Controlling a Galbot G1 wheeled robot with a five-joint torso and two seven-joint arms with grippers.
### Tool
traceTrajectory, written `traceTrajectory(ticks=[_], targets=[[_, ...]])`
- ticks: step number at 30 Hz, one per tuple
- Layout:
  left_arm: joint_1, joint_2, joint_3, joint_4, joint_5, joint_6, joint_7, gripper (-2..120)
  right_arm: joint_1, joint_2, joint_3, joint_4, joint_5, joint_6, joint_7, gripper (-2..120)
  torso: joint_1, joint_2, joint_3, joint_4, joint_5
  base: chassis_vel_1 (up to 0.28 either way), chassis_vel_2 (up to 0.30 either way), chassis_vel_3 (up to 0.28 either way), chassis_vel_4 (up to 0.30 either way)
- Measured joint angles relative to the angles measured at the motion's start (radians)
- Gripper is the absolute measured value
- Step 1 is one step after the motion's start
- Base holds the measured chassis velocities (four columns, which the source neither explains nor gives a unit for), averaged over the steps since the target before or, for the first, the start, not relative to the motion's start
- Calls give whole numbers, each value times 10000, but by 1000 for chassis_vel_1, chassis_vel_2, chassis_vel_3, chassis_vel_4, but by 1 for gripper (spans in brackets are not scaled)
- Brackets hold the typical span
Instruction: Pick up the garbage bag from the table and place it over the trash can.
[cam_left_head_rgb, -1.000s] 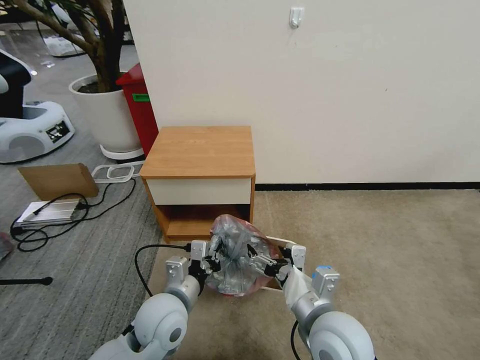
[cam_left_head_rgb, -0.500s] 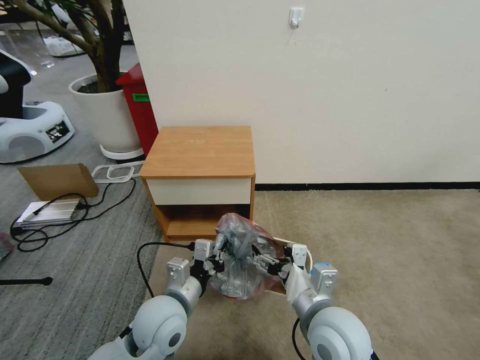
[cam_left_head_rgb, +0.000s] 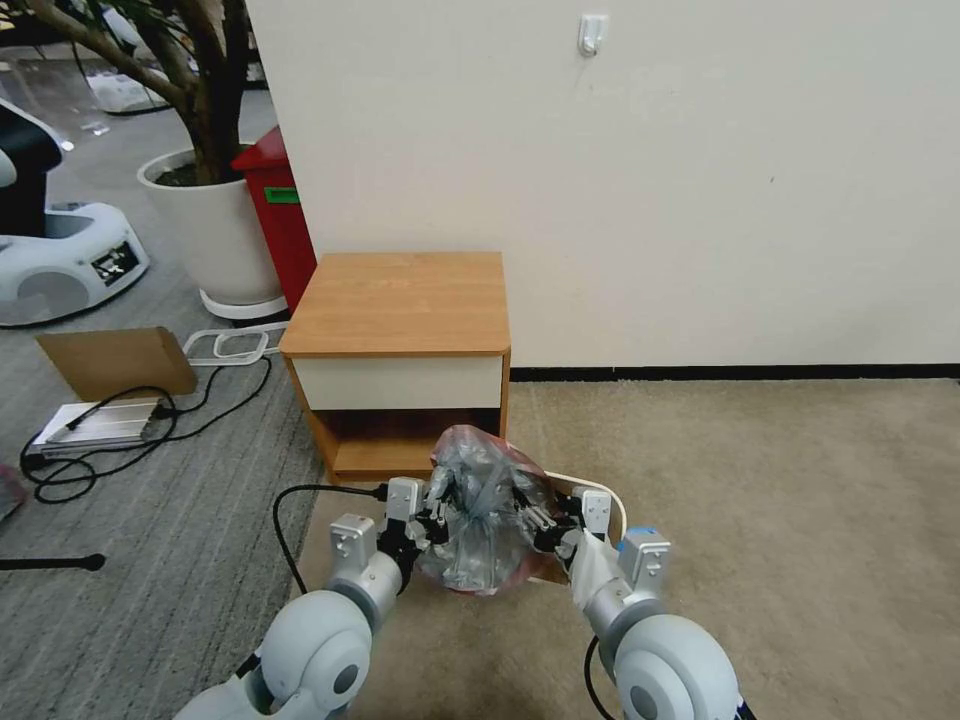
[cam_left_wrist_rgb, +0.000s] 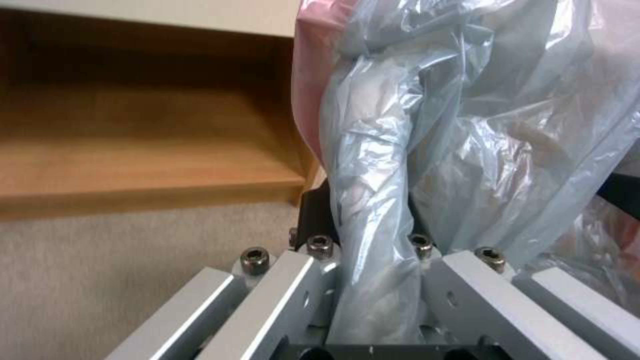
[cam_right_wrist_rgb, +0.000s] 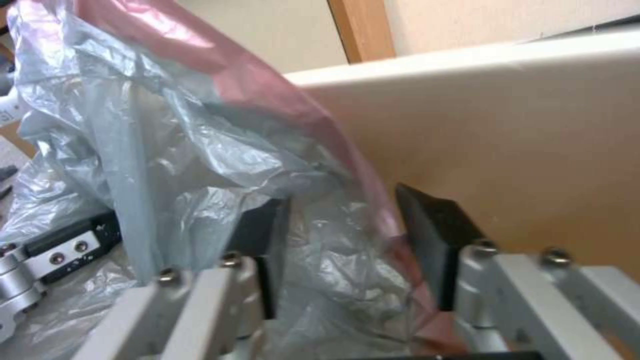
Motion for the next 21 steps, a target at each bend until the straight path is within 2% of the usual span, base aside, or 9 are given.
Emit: traceTrajectory(ticks=[2, 4, 8, 10, 11, 21], targets=[[18, -60, -67, -5, -374, 108, -230, 3, -26, 9, 5, -17, -195, 31, -87, 30, 0, 0, 0, 0, -1, 0, 0, 0, 0], [20, -66, -71, -5, -406, 120, -255, 3, -29, 10, 6, -18, -228, 31, -101, 29, 0, 0, 0, 0, 0, 0, 0, 0, 0], [20, -147, -77, -12, -784, 209, -630, 3, -30, 15, 17, -43, -541, 34, -268, 8, 0, 1, 0, 0, 0, 0, 0, 0, 0], [16, -155, -77, -12, -820, 216, -662, 3, -30, 15, 29, -43, -579, 40, -282, 7, 0, 1, 0, 0, 0, 0, 0, 0, 0], [2, -166, -79, -1, -892, 235, -739, 3, -33, 7, 80, -18, -641, 59, -300, 0, 0, 1, 0, 0, 0, 0, 0, 0, 0], [56, -275, -61, 150, -890, 357, -895, 3, 59, -212, 230, 450, -627, 150, -274, 0, 0, 1, 0, 0, 0, 0, 0, 0, 0]])
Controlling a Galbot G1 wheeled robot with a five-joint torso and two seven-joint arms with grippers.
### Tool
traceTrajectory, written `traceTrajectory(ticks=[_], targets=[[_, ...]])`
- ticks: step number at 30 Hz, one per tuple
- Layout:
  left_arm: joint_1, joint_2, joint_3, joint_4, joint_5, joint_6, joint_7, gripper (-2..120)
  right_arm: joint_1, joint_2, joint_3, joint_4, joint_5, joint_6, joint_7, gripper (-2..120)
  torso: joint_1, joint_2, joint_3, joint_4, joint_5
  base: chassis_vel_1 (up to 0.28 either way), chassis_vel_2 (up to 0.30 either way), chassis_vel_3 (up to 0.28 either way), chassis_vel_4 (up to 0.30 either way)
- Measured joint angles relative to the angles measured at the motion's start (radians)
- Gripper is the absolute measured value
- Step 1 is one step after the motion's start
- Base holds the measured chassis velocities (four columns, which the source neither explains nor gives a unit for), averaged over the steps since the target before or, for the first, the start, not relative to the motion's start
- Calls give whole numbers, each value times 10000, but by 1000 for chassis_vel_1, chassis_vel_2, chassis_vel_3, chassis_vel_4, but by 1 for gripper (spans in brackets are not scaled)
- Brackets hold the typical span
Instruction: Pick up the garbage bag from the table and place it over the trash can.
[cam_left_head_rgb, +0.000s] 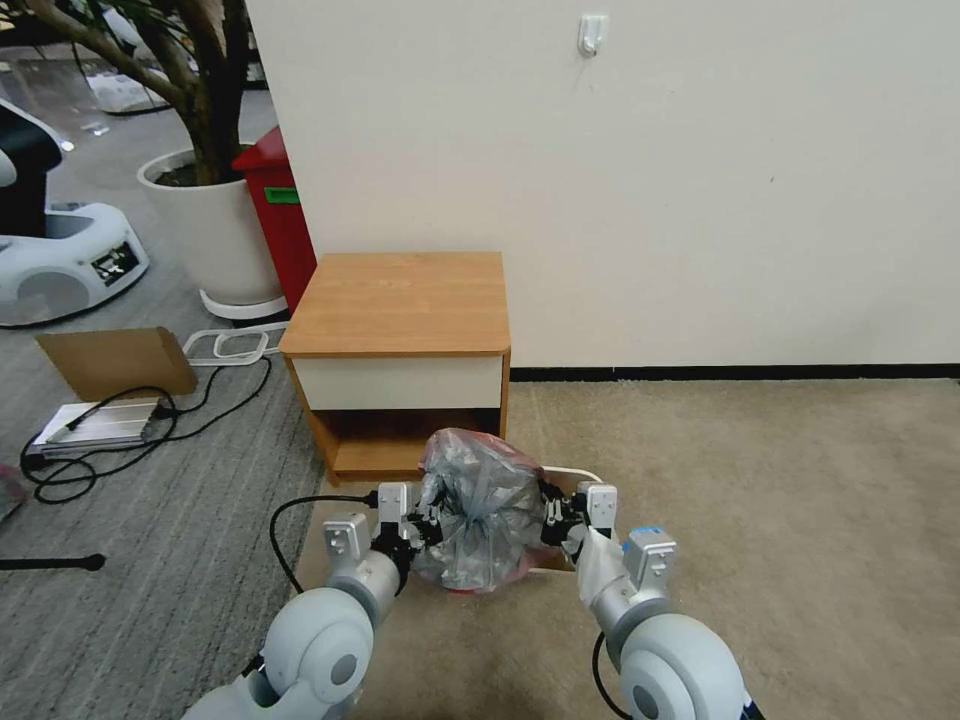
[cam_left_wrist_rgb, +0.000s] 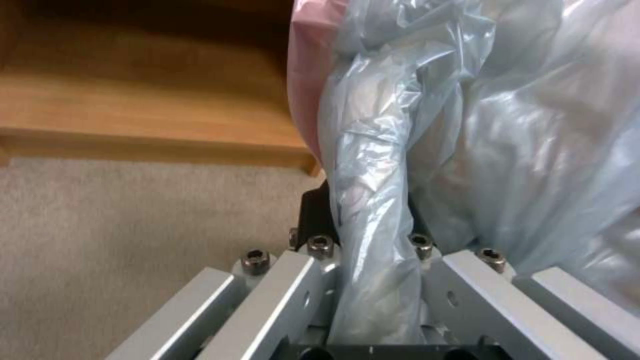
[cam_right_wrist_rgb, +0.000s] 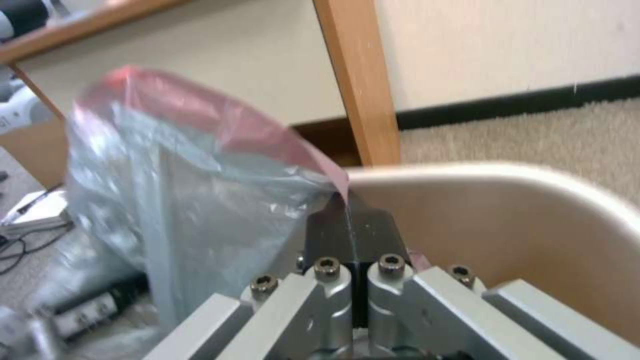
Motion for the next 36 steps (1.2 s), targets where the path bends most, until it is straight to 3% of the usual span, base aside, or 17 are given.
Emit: traceTrajectory(ticks=[11, 23, 34, 36], targets=[[103, 15, -7, 54, 42, 115, -56, 3, 431, -749, 291, 775, 861, -276, 288, 0, 0, 0, 0, 0, 0, 0, 0, 0, 0], [455, -199, 122, -174, 365, 98, 33, 3, 2618, -1933, 102, -272, 1480, -909, 473, 0, 0, 0, 1, 0, 1, 0, 0, 0, 0], [626, -227, -80, -235, 333, 78, 59, 3, 2546, -2348, 630, -225, 2326, -1869, 706, 0, 0, 0, 0, 0, 0, 0, 0, 0, 0], [661, -268, -116, -234, 266, 78, 63, 3, 2330, -2367, 826, 24, 2758, -1973, 678, 7, 0, 0, 0, 0, 1, 0, 0, 0, 0]])
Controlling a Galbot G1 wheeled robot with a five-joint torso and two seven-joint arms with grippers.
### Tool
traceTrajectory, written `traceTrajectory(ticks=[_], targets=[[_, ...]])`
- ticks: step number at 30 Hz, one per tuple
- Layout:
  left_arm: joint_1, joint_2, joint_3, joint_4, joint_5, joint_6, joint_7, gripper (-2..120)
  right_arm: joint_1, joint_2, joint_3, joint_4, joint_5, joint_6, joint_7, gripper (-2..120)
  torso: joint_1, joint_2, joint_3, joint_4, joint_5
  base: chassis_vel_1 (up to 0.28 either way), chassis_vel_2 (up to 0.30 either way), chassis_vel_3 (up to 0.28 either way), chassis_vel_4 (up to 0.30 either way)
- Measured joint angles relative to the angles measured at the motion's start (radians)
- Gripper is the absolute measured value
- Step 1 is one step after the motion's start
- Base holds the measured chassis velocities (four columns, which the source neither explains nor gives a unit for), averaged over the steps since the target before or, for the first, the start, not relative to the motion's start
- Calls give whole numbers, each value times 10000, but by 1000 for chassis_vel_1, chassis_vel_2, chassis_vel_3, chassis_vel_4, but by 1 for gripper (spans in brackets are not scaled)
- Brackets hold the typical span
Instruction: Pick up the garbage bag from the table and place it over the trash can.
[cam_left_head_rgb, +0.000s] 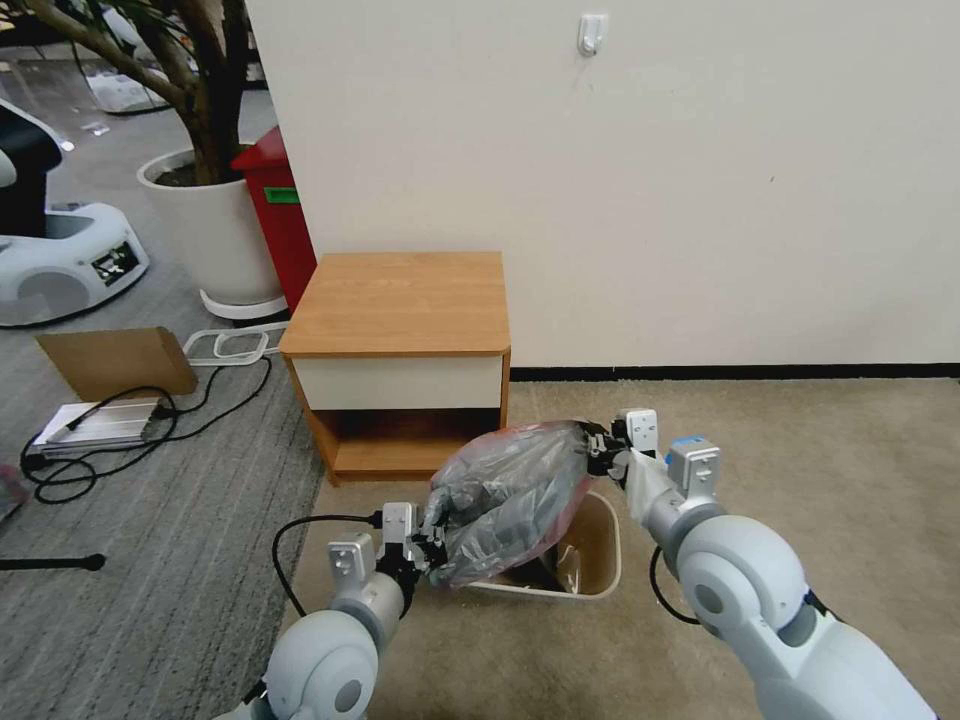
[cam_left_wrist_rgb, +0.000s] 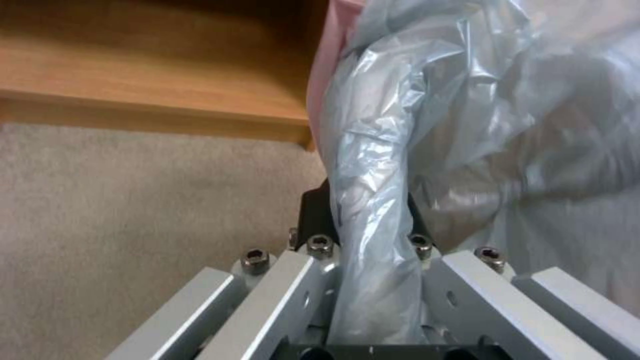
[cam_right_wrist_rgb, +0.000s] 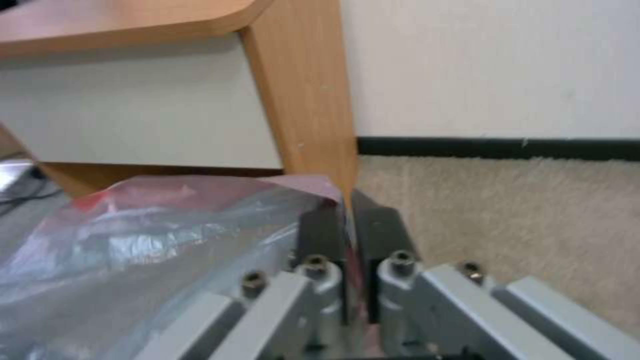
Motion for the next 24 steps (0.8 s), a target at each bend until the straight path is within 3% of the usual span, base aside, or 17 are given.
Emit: traceTrajectory(ticks=[1, 3, 11, 14, 15, 18, 24], targets=[[0, 0, 0, 0, 0, 0, 0, 3, 0, 0, 0, 0, 0, 0, 0, 7, 0, 0, 0, 0, 0, 0, 0, 0, 0], [-5, -40, -62, 53, -322, 3, -21, 3, -483, 13, 289, 505, 595, -2, 44, 22, -1, 0, 0, 0, 0, 0, 0, 0, 0], [-106, -49, -229, 194, -838, 42, -83, 3, -1213, 67, 756, 1494, 1554, 54, 779, 45, 0, 0, 0, 0, -1, 0, 0, 0, 0], [-217, -86, -295, 298, -1160, 59, -250, 3, -1473, 265, 886, 2267, 2647, 161, 1538, 61, 0, 0, 0, 0, -1, 0, 0, 0, 0], [-217, -86, -295, 298, -1160, 59, -250, 3, -1473, 265, 886, 2267, 2647, 161, 1538, 61, 0, 0, 0, 0, -1, 0, 0, 0, 0], [-319, -121, -360, 374, -1298, 46, -438, 3, -1737, 492, 783, 2952, 4670, 6, 2639, 76, 0, 0, -1, 0, -4, 0, 0, 0, 0], [-467, -142, -394, 349, -1457, 15, -615, 3, -2086, 999, 204, 3007, 5718, -291, 3356, 93, 0, 0, -1, 0, -2, 0, 0, 0, 0]])
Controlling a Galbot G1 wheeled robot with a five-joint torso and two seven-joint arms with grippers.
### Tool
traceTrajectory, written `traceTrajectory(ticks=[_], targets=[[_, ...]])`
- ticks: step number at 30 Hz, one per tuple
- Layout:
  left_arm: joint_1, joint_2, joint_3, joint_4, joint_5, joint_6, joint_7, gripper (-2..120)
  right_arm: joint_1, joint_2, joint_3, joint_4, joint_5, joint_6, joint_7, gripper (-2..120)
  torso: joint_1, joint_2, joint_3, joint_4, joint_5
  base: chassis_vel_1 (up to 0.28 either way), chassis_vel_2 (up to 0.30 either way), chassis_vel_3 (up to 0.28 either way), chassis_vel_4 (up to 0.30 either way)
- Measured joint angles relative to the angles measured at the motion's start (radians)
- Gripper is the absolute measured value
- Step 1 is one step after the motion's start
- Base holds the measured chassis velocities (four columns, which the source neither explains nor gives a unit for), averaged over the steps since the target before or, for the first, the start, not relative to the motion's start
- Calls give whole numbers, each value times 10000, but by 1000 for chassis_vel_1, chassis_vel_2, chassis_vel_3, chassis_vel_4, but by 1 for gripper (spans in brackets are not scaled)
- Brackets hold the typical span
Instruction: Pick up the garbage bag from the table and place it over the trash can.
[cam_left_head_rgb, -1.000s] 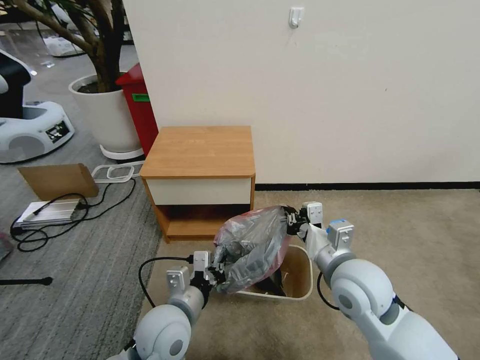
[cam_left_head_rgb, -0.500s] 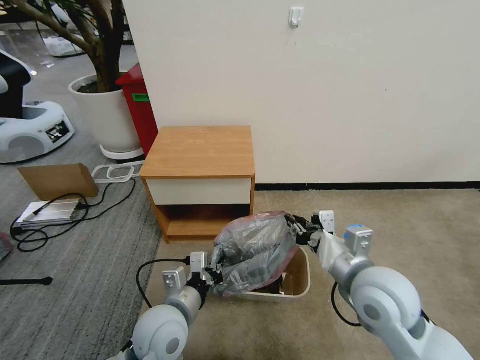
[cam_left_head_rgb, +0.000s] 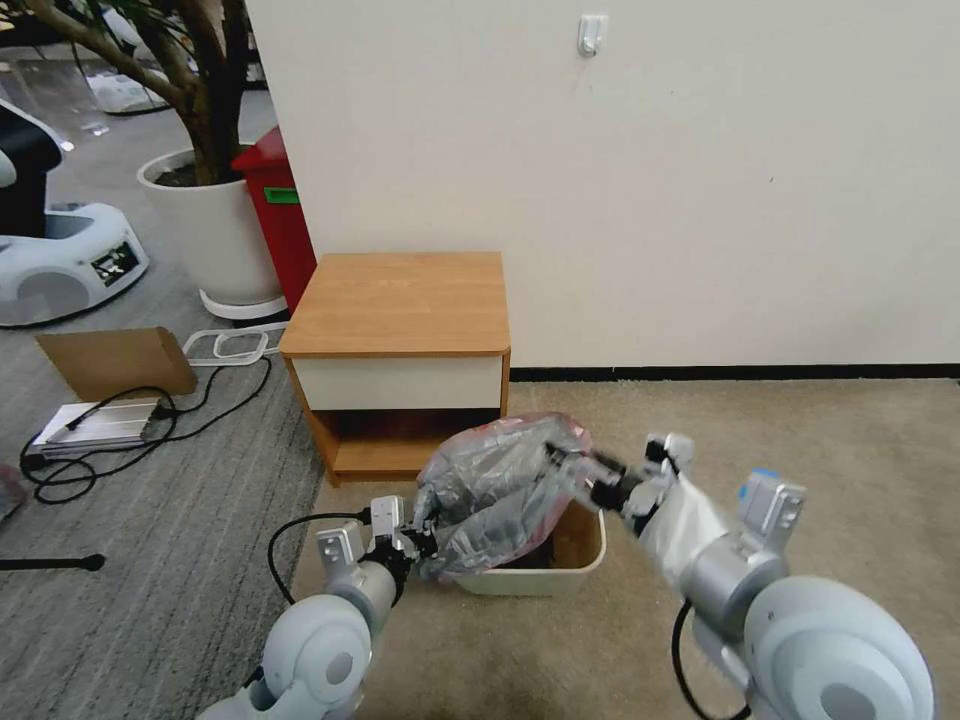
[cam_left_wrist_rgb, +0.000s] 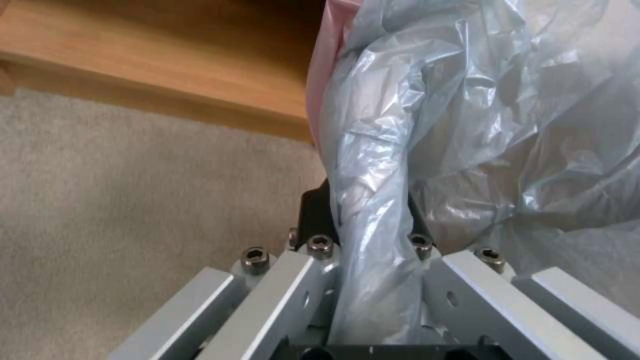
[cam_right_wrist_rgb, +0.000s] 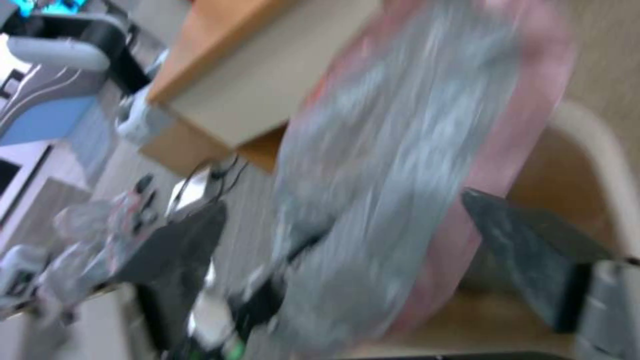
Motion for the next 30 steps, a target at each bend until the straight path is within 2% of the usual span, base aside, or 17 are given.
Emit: traceTrajectory(ticks=[2, 19, 26, 30], targets=[[-73, 3, -1, -40, -54, -7, -38, 3, -25, 210, -293, -94, 10, -79, 259, 99, 0, 0, 0, 0, -1, 0, 0, 0, 0], [-291, 85, -68, -230, -122, -41, -49, 3, 301, 584, -665, -996, -298, 37, 368, 100, 0, -1, 1, 0, 0, 0, 0, 0, 0], [-425, 65, -29, -208, -203, -12, -43, 3, 403, 748, -759, -1262, -407, 201, 197, 97, 0, -1, 0, 0, 1, 0, 0, 0, 0], [-428, -13, -36, -192, -441, -3, -78, 3, 399, 800, -754, -1338, -656, 323, -92, 88, 0, -1, 0, 0, 0, 0, 0, 0, 0]])
